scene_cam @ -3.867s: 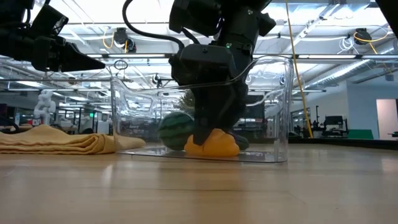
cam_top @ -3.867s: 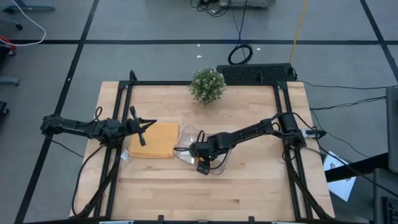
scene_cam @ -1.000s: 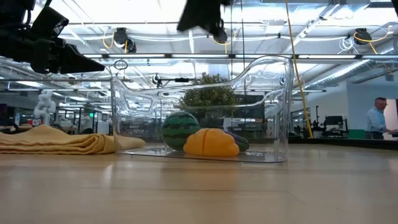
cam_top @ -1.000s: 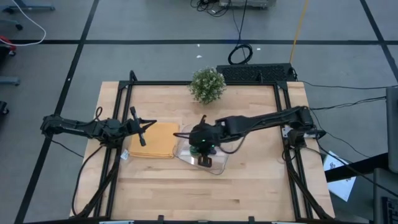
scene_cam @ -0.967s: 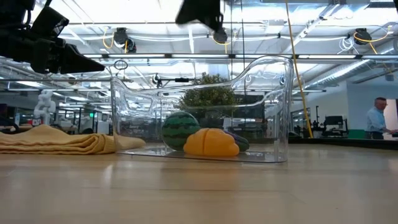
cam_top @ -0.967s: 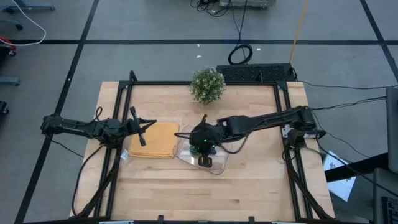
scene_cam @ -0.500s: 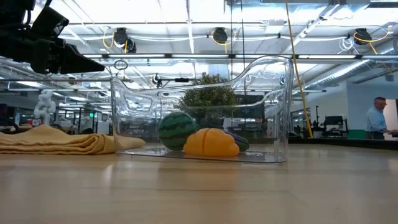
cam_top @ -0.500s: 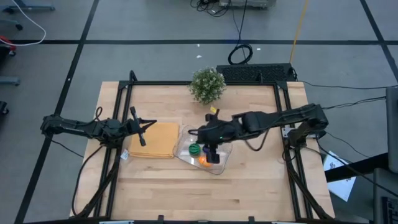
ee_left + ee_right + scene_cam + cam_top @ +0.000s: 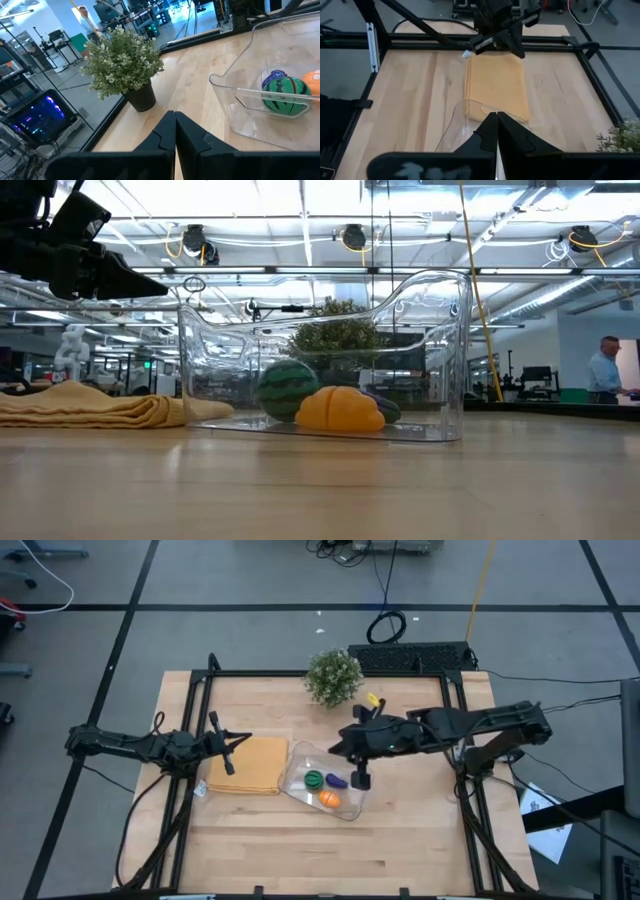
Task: Pick and placing Produce into tupperware
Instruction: Return to Home Position
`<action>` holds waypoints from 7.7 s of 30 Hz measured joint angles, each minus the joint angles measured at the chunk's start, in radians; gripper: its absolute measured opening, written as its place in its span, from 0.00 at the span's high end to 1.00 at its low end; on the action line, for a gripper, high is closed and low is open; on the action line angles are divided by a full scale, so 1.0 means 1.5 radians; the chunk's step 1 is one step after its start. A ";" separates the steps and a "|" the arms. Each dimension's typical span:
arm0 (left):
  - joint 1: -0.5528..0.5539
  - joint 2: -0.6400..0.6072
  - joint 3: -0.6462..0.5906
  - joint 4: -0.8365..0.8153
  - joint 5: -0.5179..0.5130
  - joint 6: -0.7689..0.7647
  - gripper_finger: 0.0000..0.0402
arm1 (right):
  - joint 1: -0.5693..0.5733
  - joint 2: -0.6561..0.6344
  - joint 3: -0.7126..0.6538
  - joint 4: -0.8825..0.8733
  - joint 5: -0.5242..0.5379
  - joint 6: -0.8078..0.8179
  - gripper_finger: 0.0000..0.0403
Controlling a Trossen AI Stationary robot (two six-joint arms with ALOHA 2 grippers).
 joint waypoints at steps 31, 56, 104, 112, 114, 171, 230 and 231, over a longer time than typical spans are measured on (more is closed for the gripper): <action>0.000 0.000 0.000 0.000 0.001 0.000 0.99 | -0.003 -0.413 -0.484 0.331 -0.127 -0.069 1.00; 0.000 0.000 0.000 -0.001 0.001 0.000 0.99 | -0.006 -0.564 -0.587 0.372 -0.084 -0.137 1.00; 0.000 0.000 0.000 0.000 0.001 0.000 0.99 | -0.016 -0.768 -0.992 0.766 -0.034 -0.077 1.00; 0.000 0.000 0.000 0.000 0.001 0.000 0.99 | -0.043 -0.835 -0.992 0.744 -0.020 -0.097 1.00; 0.000 0.000 0.000 0.000 0.001 0.000 0.99 | -0.052 -0.853 -0.992 0.721 -0.022 -0.093 1.00; 0.250 0.000 -0.006 0.119 0.423 -0.043 0.99 | -0.167 -0.862 -1.102 0.755 -0.183 -0.052 1.00; 0.456 0.000 -0.065 0.158 0.507 -0.180 0.99 | -0.237 -0.862 -1.102 0.727 -0.251 0.008 1.00; 0.456 0.000 -0.065 0.158 0.506 -0.180 0.99 | -0.237 -0.862 -1.102 0.727 -0.250 0.008 1.00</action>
